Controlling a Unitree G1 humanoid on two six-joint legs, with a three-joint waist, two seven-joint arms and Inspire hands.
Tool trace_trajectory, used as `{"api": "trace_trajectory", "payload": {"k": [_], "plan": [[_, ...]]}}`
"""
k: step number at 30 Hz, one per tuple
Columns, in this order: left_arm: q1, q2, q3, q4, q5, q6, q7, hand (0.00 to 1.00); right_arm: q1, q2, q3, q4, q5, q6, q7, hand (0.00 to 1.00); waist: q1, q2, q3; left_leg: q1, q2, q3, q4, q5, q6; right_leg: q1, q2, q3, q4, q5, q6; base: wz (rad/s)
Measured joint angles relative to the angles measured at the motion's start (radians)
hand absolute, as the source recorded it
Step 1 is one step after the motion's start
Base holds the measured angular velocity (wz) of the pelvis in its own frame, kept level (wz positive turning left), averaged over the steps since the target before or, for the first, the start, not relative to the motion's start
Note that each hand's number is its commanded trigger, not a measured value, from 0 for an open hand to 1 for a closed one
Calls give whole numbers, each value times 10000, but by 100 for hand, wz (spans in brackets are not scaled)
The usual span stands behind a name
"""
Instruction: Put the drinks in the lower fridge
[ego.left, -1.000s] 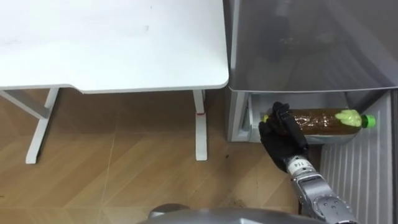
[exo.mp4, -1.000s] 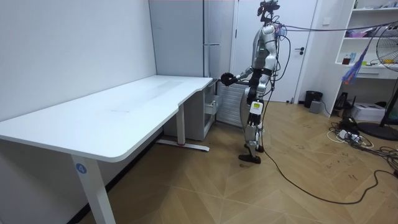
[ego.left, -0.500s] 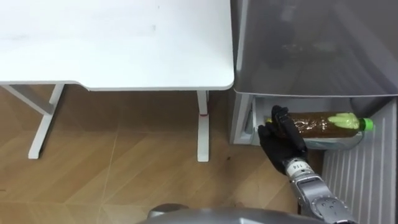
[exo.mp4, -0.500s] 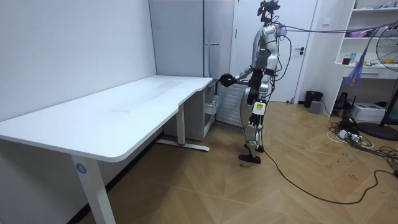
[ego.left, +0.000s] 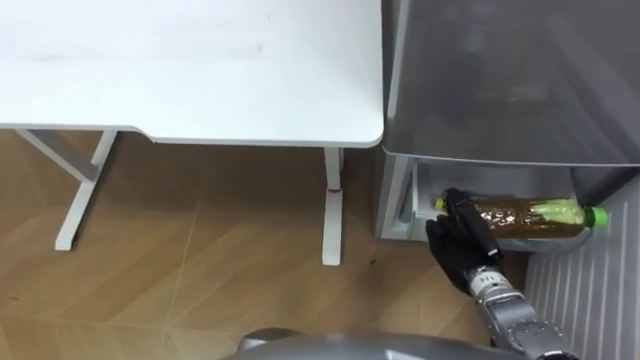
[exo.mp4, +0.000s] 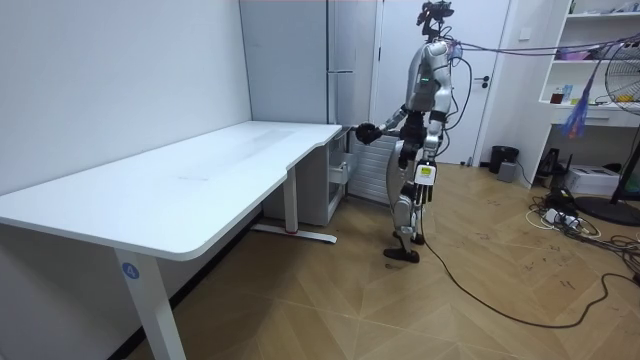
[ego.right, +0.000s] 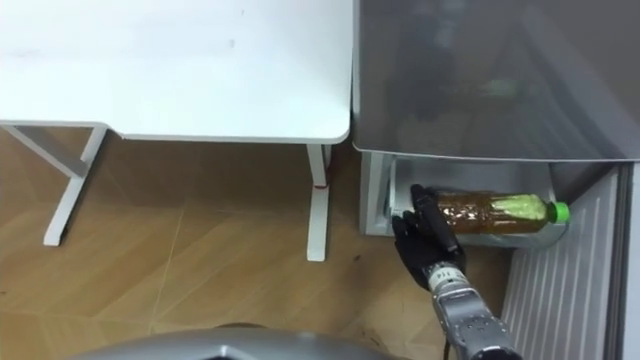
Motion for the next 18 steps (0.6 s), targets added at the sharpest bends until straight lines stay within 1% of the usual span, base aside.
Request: {"api": "trace_trajectory", "payload": {"k": [3, 6, 8, 9, 11, 12, 13, 14, 16, 17, 18], "plan": [[-3, 8, -1, 33, -18, 30, -73, 0, -132, -153, -101, 13, 56, 0, -2, 100, 24, 60, -29, -394, 2, -15, 89, 2, 1, -405, -67, -157, 207, -87, -10, 11], [-13, 33, 7, 17, 12, 54, -282, 0, -579, -244, -114, 84, 80, 6, -12, 100, 22, 121, -29, -659, 22, -5, 235, 13, 2, -670, -78, -214, 353, -84, -22, 5], [-43, 87, -12, -128, -5, 51, -417, 0, -1268, -289, -124, 430, 333, 8, -18, 100, 26, 122, -23, -883, 31, -7, 237, 49, -3, -873, -84, -237, 417, -83, -25, 5], [-46, 111, -21, -168, -18, 49, -424, 0, -1414, -299, -122, 467, 446, 8, -19, 100, 38, 119, -23, -960, 30, -14, 239, 55, -2, -942, -87, -243, 440, -83, -25, 3], [-160, 262, -121, -169, -108, 57, -408, 0, -2038, -367, -118, 811, 625, 13, -19, 100, 81, 87, -20, -1206, 39, -15, 281, 66, -3, -1256, -90, -241, 512, -82, -27, 0], [-201, 303, -142, -160, -112, 55, -403, 0, -2173, -402, -120, 881, 637, 19, -20, 100, 126, 73, -29, -1319, 41, -15, 320, 67, -3, -1352, -87, -238, 520, -79, -33, 0], [-327, 372, -141, -143, -103, 61, -384, 0, -2435, -475, -142, 1030, 653, 37, -19, 100, 267, 46, -30, -1500, 51, -19, 372, 79, -2, -1533, -92, -211, 625, -68, -49, 0], [-486, 450, -135, -119, -106, 94, -373, 0, -2653, -558, -236, 1263, 659, 124, -22, 100, 329, 18, -21, -1671, 67, -64, 430, 86, 1, -1723, -102, -232, 760, -68, -50, 0], [-692, 586, -135, -99, -131, 114, -361, 0, -2862, -566, -337, 1610, 710, 292, 110, 100, 432, -82, -10, -1914, 60, -104, 484, 136, 2, -1974, -118, -238, 842, -67, -52, 6], [-907, 661, -137, -73, -318, 121, -365, 0, -3116, -572, -485, 2024, 739, 459, 77, 100, 420, -201, 42, -2161, 57, -153, 563, 146, -3, -2163, -111, -257, 852, -54, -74, 8], [-1020, 696, -139, -60, -369, 116, -367, 0, -3260, -579, -574, 2253, 749, 480, 23, 100, 433, -212, 43, -2292, 50, -204, 599, 165, -7, -2259, -108, -273, 857, -40, -96, 14]]}}
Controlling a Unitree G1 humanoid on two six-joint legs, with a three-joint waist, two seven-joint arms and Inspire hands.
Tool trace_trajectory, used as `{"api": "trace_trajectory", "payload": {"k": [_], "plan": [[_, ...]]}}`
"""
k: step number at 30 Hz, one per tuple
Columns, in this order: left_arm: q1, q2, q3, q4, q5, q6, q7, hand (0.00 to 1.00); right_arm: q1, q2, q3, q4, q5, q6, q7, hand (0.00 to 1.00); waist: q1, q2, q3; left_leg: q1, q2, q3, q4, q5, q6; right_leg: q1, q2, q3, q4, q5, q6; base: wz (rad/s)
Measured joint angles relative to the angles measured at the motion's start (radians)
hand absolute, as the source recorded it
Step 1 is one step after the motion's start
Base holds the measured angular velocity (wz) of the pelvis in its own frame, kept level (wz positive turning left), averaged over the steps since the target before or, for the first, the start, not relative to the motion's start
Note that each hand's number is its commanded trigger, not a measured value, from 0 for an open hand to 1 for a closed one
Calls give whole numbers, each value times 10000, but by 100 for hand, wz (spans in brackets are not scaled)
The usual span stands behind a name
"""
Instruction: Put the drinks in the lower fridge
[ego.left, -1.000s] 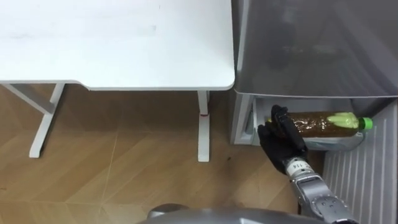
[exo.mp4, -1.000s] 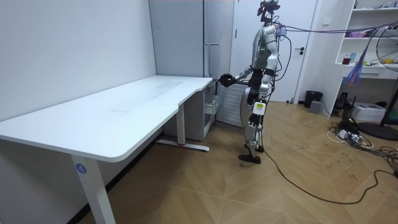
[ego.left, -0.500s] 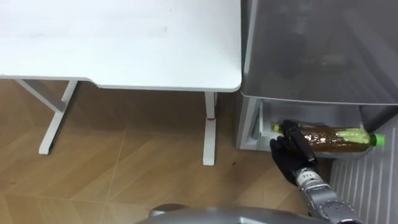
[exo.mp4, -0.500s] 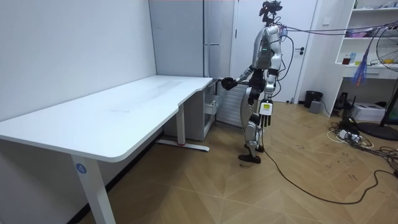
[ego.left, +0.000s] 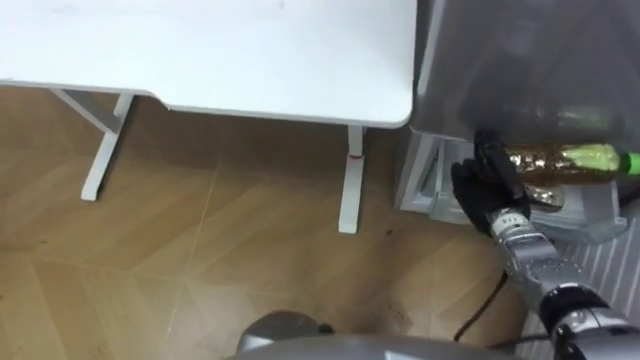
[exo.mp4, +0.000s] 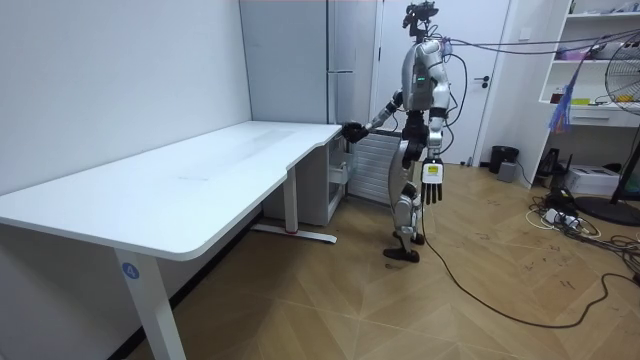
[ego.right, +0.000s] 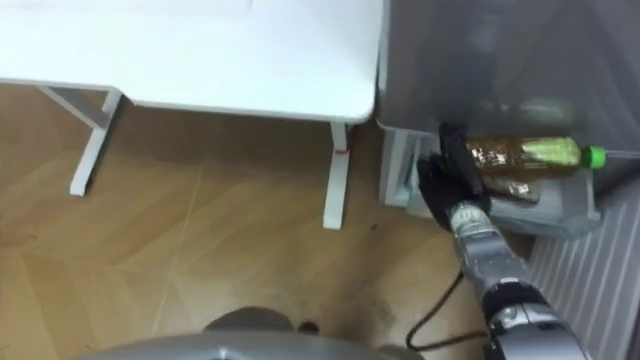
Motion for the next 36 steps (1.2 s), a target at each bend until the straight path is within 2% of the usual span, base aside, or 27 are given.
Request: {"api": "trace_trajectory", "payload": {"k": [2, 4, 9, 11, 14, 18, 25, 31, 32, 33, 36], "plan": [[-397, 147, -32, -5, -122, -111, 6, 0, -446, -16, -367, 599, 4, 49, -199, 100, 85, -153, 66, -602, 5, -22, 126, 111, -12, -594, -12, -69, 184, 44, -58, 10], [-580, 164, -68, -3, -115, -97, 5, 0, -794, -56, -502, 957, -10, 122, -251, 100, 98, -253, 114, -1025, 27, -13, 269, 155, -18, -997, -4, -100, 262, 101, -101, 0], [-936, 168, -121, 9, -120, -104, 70, 0, -1331, -211, -711, 1427, -12, 191, -252, 100, 108, -324, 148, -1913, 23, -45, 624, 218, -2, -1767, -8, -222, 499, 171, -138, 7], [-1183, 166, -320, 46, -119, -109, 176, 0, -1815, -223, -709, 2013, -39, 323, -264, 100, 155, -356, 162, -2312, 23, -37, 638, 346, -1, -2178, 3, -210, 534, 280, -178, 0], [-1467, 174, -665, 49, -144, -130, 228, 0, -2239, -234, -710, 2068, -65, 522, -428, 100, 128, -487, 238, -2706, -11, 40, 352, 661, 17, -2846, -149, -174, 836, 297, -198, 0], [-1561, 174, -679, 49, -642, -269, 402, 0, -2582, -384, -714, 2070, -354, 627, -477, 100, 109, -550, 276, -3189, 5, 103, 315, 826, 22, -3371, -181, -211, 909, 403, -250, 0], [-1679, 202, -681, 389, -1600, -400, 596, 0, -3296, -859, -886, 2106, -351, 630, -608, 100, 135, -654, 343, -3754, -18, 420, 342, 970, 99, -4233, -349, 34, 1434, 394, -248, -7], [-1778, 218, -764, 519, -1756, -515, 593, 0, -3547, -909, -1158, 2120, -361, 625, -668, 100, 135, -697, 392, -3975, -28, 511, 348, 1030, 129, -4566, -475, 97, 1630, 367, -250, -2], [-1778, 222, -858, 532, -1884, -511, 584, 0, -3555, -943, -1158, 2120, -361, 625, -668, 66, 159, -695, 393, -4033, -35, 513, 348, 1041, 130, -4648, -487, 110, 1681, 365, -252, 0], [-1778, 219, -885, 537, -1894, -511, 571, 0, -3559, -958, -1158, 2120, -361, 625, -668, 0, 170, -690, 397, -4057, -39, 511, 350, 1044, 131, -4682, -492, 113, 1704, 360, -255, 0], [-1782, 187, -897, 542, -1898, -513, 530, 0, -3561, -1109, -1158, 2120, -373, 625, -668, 0, 295, -622, 447, -4149, -35, 535, 353, 1049, 132, -4801, -493, 150, 1732, 357, -257, -1]]}}
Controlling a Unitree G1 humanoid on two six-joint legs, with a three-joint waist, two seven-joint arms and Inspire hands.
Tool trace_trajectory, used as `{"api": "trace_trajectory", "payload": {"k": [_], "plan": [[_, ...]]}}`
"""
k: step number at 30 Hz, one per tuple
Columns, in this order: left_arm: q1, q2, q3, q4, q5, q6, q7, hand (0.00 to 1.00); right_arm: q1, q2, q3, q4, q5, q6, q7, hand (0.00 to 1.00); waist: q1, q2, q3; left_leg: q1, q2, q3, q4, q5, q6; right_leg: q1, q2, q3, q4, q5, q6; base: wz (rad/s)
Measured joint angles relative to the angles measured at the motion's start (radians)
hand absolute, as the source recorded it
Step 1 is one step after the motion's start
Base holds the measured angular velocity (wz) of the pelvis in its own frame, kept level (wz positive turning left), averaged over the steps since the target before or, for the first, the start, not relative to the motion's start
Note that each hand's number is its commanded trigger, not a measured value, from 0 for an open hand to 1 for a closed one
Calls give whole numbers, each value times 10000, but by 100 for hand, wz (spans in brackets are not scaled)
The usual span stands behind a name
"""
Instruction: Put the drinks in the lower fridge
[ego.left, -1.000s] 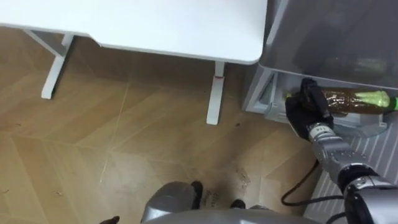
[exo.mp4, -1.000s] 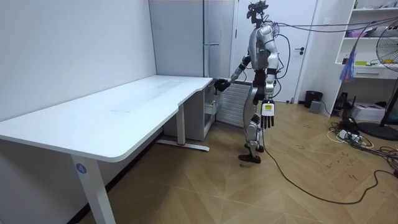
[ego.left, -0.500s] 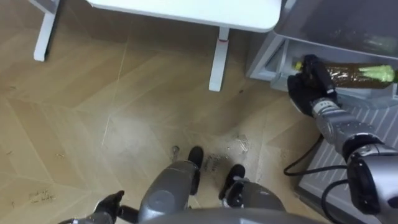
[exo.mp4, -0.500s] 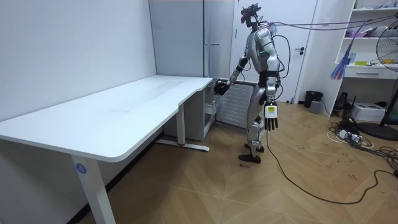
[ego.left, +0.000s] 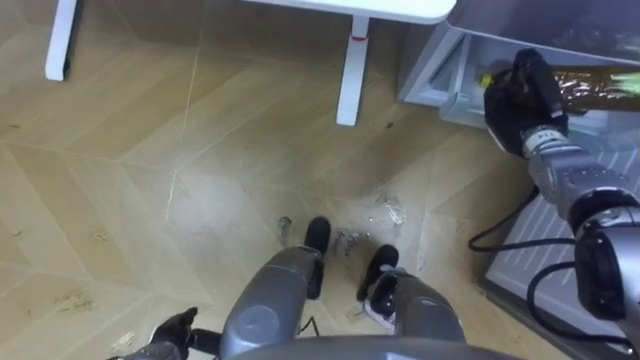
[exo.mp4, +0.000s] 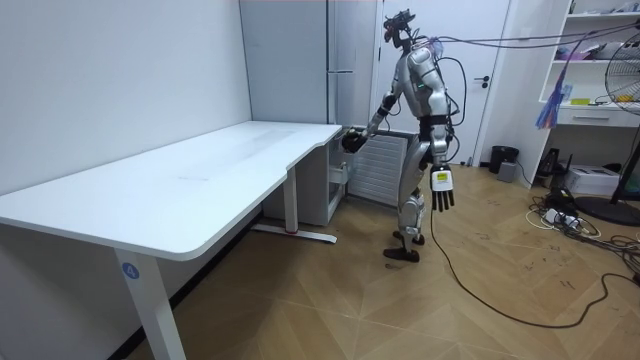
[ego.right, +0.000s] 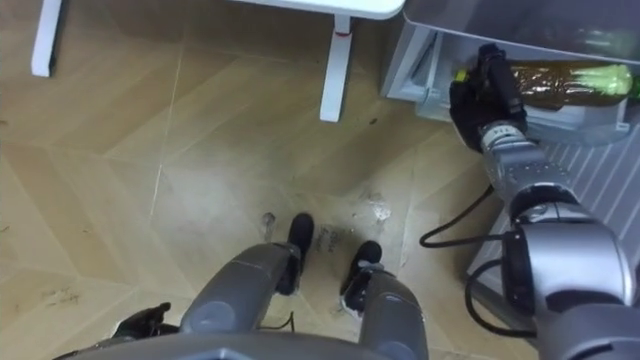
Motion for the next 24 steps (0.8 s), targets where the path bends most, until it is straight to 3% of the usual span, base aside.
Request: {"api": "trace_trajectory", "payload": {"k": [3, 7, 10, 14, 24], "plan": [[-29, -1, -1, 8, -10, 0, -27, 0, -2, -225, -17, 0, 1, -33, -1, 0, 131, 132, 79, -114, 0, 4, 12, 1, 0, -113, -1, 16, 16, -1, -1, 0], [-38, 5, -75, 28, -98, 1, -36, 0, -99, -311, -12, -1, -3, -87, -33, 0, 136, 156, 74, -247, 3, 32, 56, 5, -3, -238, -3, 15, 36, -19, -9, 0], [-52, 4, -119, 28, -177, -13, -87, 0, -293, -437, 69, -67, -1, -354, -50, 0, 140, 152, 72, -234, 63, 346, 73, 6, 2, -223, -9, 40, 49, -22, -4, 0], [-85, 1, -469, 21, -171, -16, -44, 0, -297, -471, 97, -48, -5, -338, -149, 0, 138, 144, 68, -192, 64, 353, 72, 18, 22, -213, -17, 38, 110, -22, -5, 0], [-86, 7, -564, 32, -179, -18, 63, 0, -314, -558, 97, -52, -13, -353, -330, 0, 202, 134, 59, -140, 66, 442, 148, 42, 59, -219, -29, 145, 229, -39, -8, -1]]}}
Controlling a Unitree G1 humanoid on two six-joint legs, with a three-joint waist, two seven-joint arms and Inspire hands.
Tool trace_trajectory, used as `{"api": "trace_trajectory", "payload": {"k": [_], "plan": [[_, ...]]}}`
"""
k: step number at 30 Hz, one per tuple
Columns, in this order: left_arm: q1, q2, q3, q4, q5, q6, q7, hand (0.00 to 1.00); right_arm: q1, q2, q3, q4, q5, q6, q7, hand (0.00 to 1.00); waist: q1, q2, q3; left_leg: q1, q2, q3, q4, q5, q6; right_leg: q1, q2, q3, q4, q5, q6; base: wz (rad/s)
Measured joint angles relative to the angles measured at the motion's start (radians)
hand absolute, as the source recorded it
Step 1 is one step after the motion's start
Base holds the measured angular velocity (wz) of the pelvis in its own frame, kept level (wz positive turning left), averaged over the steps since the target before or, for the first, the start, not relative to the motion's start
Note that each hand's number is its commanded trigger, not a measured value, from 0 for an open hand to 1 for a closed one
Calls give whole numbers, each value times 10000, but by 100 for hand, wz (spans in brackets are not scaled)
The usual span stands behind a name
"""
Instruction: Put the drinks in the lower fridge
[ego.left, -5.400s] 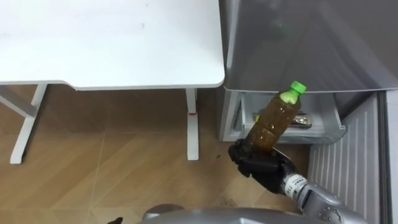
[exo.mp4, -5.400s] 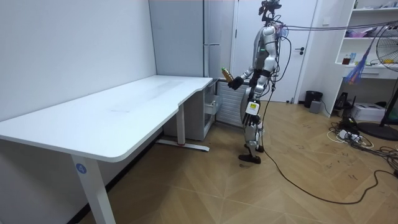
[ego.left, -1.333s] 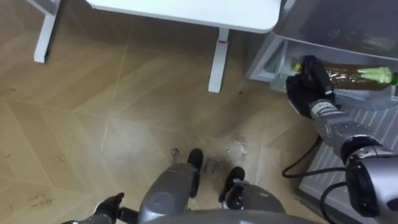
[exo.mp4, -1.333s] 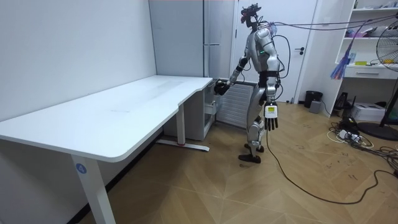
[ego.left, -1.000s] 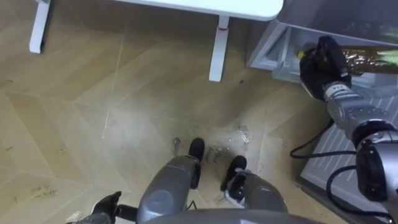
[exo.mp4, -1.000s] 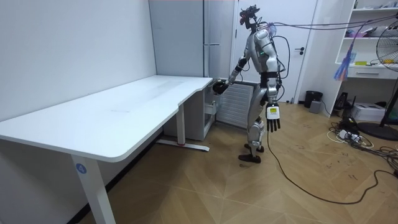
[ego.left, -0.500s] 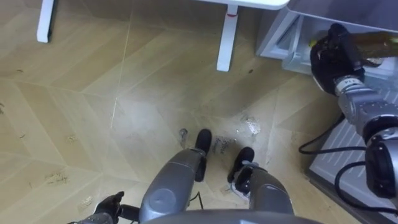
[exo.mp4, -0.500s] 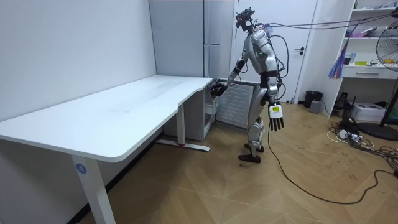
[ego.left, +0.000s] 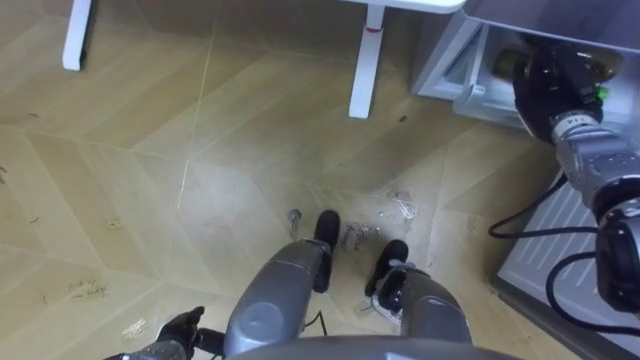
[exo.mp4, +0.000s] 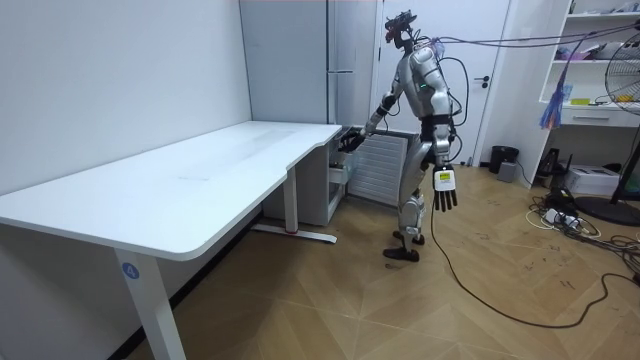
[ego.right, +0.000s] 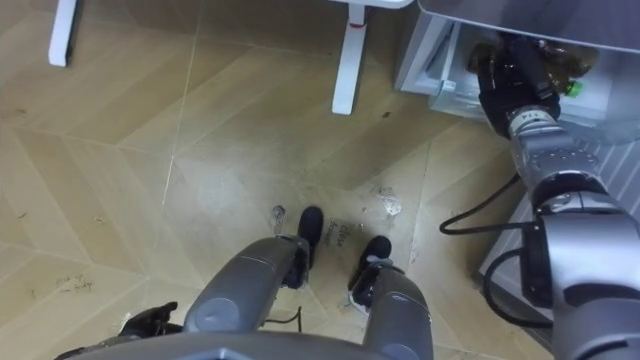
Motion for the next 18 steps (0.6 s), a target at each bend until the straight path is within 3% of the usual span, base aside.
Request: {"api": "trace_trajectory", "payload": {"k": [11, 16, 18], "plan": [[1, 1, 28, -1, 9, 6, -30, 0, 0, -58, -13, 7, -243, 1, 3, 0, -42, 19, -22, 25, -9, 15, 137, 2, 6, 17, 11, 8, 163, -26, 3, 0], [-1, 16, 321, -1, 20, 13, -3, 0, 121, -90, -3, 64, -815, 7, 265, 0, -105, 22, -154, 130, -6, -19, 139, 7, 10, 131, 33, 31, 139, -17, -1, 0], [-9, 17, 392, 6, 25, 11, 10, 0, 228, -91, -2, 64, -1034, 7, 304, 0, -124, 18, -158, 307, -4, -24, 131, 5, 10, 335, 45, 24, 101, -18, 2, 0]]}}
